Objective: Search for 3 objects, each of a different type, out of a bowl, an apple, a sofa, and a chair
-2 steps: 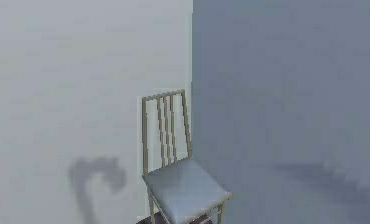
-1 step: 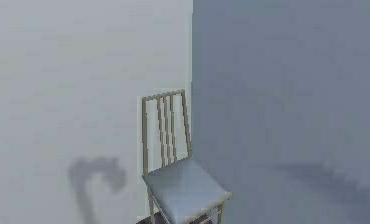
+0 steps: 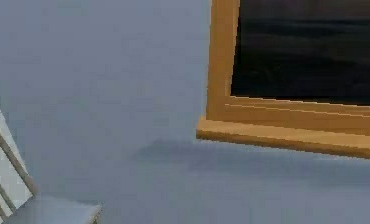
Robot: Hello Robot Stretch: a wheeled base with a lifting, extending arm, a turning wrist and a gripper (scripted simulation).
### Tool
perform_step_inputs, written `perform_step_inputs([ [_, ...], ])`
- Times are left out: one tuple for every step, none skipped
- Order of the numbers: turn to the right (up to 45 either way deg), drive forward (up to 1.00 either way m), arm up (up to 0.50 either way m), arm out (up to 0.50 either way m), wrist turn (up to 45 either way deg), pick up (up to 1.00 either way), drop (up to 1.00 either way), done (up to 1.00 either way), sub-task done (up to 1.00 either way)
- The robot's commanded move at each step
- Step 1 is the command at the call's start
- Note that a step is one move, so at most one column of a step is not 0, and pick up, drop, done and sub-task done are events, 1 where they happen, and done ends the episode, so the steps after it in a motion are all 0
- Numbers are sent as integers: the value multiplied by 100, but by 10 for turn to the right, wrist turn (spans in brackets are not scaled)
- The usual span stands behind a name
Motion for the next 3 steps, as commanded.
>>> perform_step_inputs([
  [450,0,0,0,0,0,0,0,0],
  [450,0,0,0,0,0,0,0,0],
  [150,0,0,0,0,0,0,0,0],
])
